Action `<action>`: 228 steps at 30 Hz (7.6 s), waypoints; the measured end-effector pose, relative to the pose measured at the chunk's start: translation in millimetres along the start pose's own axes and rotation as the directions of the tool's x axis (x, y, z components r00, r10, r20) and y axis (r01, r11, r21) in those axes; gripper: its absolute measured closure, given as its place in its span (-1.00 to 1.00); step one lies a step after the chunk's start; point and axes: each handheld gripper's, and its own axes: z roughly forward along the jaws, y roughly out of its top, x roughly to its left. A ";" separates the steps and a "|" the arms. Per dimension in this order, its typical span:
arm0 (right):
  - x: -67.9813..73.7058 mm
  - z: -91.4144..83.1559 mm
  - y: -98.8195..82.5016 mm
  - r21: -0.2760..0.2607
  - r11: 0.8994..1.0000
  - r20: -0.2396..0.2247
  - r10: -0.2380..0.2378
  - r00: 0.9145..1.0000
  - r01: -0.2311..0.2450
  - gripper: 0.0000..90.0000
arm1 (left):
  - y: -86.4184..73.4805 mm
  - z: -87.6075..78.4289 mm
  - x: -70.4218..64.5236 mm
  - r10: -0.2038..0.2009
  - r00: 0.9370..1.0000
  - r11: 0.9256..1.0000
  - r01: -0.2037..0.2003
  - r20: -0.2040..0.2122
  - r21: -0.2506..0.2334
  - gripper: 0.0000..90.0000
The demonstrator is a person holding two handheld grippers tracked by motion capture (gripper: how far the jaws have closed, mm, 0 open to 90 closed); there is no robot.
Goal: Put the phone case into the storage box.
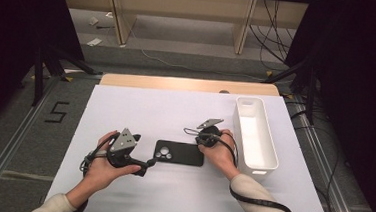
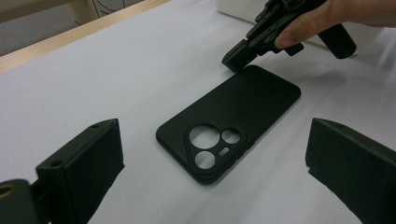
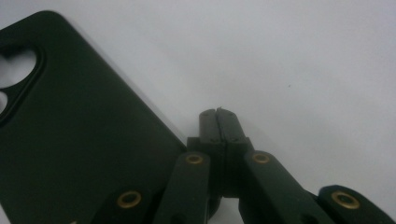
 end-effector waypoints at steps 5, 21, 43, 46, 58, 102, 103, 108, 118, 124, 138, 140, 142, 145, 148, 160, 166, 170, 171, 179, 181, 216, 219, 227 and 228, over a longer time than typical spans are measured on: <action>8.3 -7.6 -4.6 0.028 0.999 -0.015 -0.020 1.000 0.020 1.00 | -0.9 0.1 -0.1 -0.006 1.000 1.000 0.006 0.000 0.012 -0.91; 51.3 -36.8 -28.7 0.100 0.992 -0.160 -0.065 0.985 0.082 1.00 | -5.8 4.6 0.4 -0.011 1.000 0.996 0.010 0.014 0.088 -0.83; 100.1 -37.1 -32.8 0.063 0.993 -0.352 -0.069 0.933 0.097 1.00 | -11.5 11.0 1.9 -0.027 0.999 0.979 0.022 0.020 0.203 -0.79; 108.7 -34.5 -30.9 0.044 0.993 -0.374 -0.083 0.924 0.107 1.00 | -12.1 11.6 2.2 -0.033 0.999 0.976 0.028 0.019 0.214 -0.78; 133.2 -17.2 -24.4 -0.068 0.989 -0.410 -0.145 0.900 0.128 1.00 | -12.8 11.8 4.7 -0.056 0.998 0.972 0.051 0.013 0.229 -0.79; 6.9 -140.8 -80.6 -0.476 0.876 -0.181 -0.181 0.967 0.075 -0.65 | -10.3 16.3 -0.8 -0.054 0.998 0.968 0.057 -0.018 0.244 -1.00; 6.9 -141.9 -81.6 -0.475 0.877 -0.180 -0.179 0.967 0.074 -0.65 | -10.3 17.3 -1.3 -0.059 0.998 0.967 0.062 -0.020 0.247 -1.00; 7.1 -143.7 -85.9 -0.477 0.877 -0.185 -0.165 0.969 0.058 -0.65 | -8.4 23.9 -5.5 -0.064 0.997 0.960 0.072 -0.039 0.270 -1.00; 8.6 -143.5 -86.9 -0.481 0.875 -0.180 -0.162 0.970 0.056 -0.65 | -8.2 41.4 -13.4 -0.062 0.995 0.947 0.082 -0.074 0.311 -1.00; 8.5 -142.8 -87.1 -0.482 0.875 -0.182 -0.158 0.970 0.052 -0.65 | -8.9 46.4 -15.5 -0.060 0.995 0.944 0.082 -0.080 0.320 -1.00; 9.5 -141.4 -87.3 -0.479 0.876 -0.191 -0.160 0.969 0.050 -0.65 | -12.3 59.4 -22.1 -0.046 0.994 0.929 0.079 -0.099 0.361 -1.00; 9.6 -141.5 -87.3 -0.479 0.876 -0.191 -0.160 0.968 0.050 -0.65 | -13.0 59.9 -21.6 -0.046 0.994 0.926 0.080 -0.100 0.368 -1.00; 9.6 -141.3 -87.3 -0.479 0.876 -0.192 -0.160 0.968 0.050 -0.65 | -13.8 60.3 -21.0 -0.050 0.993 0.924 0.087 -0.108 0.371 -1.00; 9.7 -141.1 -87.3 -0.479 0.876 -0.192 -0.162 0.968 0.051 -0.65 | -15.2 61.0 -20.3 -0.070 0.991 0.921 0.107 -0.111 0.373 -1.00; 9.8 -141.1 -87.4 -0.478 0.877 -0.193 -0.163 0.968 0.052 -0.65 | -16.3 61.6 -20.5 -0.071 0.991 0.917 0.108 -0.110 0.383 -1.00; 10.3 -140.0 -87.5 -0.475 0.879 -0.199 -0.164 0.966 0.052 -0.64 | -17.0 64.5 -22.5 -0.102 0.986 0.900 0.147 -0.131 0.410 -1.00; 10.3 -139.1 -87.7 -0.471 0.881 -0.202 -0.165 0.965 0.052 -0.64 | -16.6 65.0 -23.3 -0.111 0.983 0.897 0.161 -0.143 0.411 -1.00; 10.4 -138.5 -87.6 -0.471 0.881 -0.205 -0.164 0.965 0.050 -0.64 | -15.8 64.4 -23.8 -0.109 0.984 0.894 0.160 -0.144 0.418 -0.98; 10.5 -138.4 -87.7 -0.470 0.881 -0.206 -0.164 0.965 0.050 -0.64 | -15.4 64.1 -24.1 -0.111 0.983 0.894 0.163 -0.146 0.418 -0.96; 11.6 -137.5 -87.6 -0.470 0.882 -0.213 -0.167 0.963 0.049 -0.64 | -13.1 62.7 -26.4 -0.127 0.977 0.887 0.188 -0.169 0.421 -0.83; 11.7 -137.4 -87.6 -0.469 0.882 -0.215 -0.166 0.962 0.048 -0.64 | -12.7 62.0 -26.4 -0.131 0.976 0.886 0.193 -0.172 0.422 -0.80; 13.4 -135.4 -88.2 -0.464 0.885 -0.224 -0.168 0.960 0.047 -0.64 | -9.9 53.6 -24.4 -0.164 0.978 0.903 0.203 -0.133 0.378 -0.66; 13.6 -135.2 -88.2 -0.464 0.884 -0.225 -0.169 0.960 0.047 -0.64 | -8.5 52.3 -24.1 -0.163 0.978 0.909 0.200 -0.131 0.366 -0.66; 13.7 -134.8 -88.1 -0.464 0.885 -0.223 -0.169 0.960 0.048 -0.64 | -3.0 46.0 -22.2 -0.175 0.975 0.930 0.210 -0.138 0.302 -0.66; 13.7 -134.8 -88.1 -0.465 0.884 -0.222 -0.169 0.960 0.048 -0.64 | -2.4 45.2 -21.9 -0.175 0.975 0.932 0.209 -0.138 0.297 -0.65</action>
